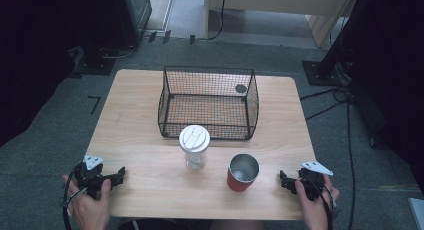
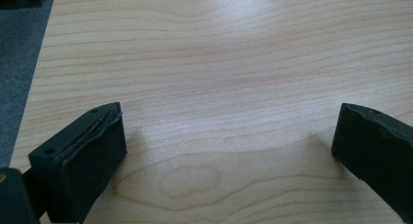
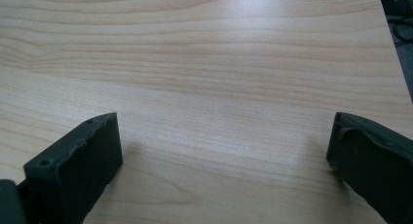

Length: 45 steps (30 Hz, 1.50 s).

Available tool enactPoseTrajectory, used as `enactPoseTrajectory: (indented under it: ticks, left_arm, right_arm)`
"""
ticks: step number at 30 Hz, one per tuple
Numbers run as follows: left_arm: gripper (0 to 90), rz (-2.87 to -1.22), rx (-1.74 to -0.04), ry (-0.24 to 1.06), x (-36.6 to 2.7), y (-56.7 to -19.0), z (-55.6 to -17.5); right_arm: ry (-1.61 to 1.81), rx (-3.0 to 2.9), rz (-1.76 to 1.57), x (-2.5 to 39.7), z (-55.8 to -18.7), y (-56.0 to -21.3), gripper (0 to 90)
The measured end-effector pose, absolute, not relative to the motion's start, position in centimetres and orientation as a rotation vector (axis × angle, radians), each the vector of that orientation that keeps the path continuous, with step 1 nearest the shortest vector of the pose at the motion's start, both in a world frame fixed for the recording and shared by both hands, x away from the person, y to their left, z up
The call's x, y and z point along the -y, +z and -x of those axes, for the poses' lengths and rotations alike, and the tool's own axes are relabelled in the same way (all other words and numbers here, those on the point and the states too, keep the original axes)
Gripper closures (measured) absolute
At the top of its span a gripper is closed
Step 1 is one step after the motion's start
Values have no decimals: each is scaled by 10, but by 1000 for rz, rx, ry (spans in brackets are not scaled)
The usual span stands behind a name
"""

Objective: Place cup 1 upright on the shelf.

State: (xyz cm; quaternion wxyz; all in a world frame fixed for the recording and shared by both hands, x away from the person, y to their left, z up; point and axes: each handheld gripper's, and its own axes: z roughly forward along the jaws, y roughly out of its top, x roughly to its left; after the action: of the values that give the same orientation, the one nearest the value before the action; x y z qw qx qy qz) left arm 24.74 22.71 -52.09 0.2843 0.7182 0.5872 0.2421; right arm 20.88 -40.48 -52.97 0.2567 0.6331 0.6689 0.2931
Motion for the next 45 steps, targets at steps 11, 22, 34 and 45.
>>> enactPoseTrajectory:
  ticks: [11, 22, 34, 45]
  left_arm:
    - [0, -1921, -1571, 649, -227, -521, -247]
    - [0, -1921, -1571, 649, -227, -521, -247]
    - [0, -1921, -1571, 649, -227, -521, -247]
    - [0, -1921, -1571, 649, -227, -521, -247]
  right_arm:
    - [773, -1768, -1753, 402, -205, -529, 0]
    - [793, -1831, -1691, 382, -196, -524, 0]
    - [847, -1880, -1646, 357, -188, -517, 0]
    - [948, -1934, -1616, 336, -180, -510, 0]
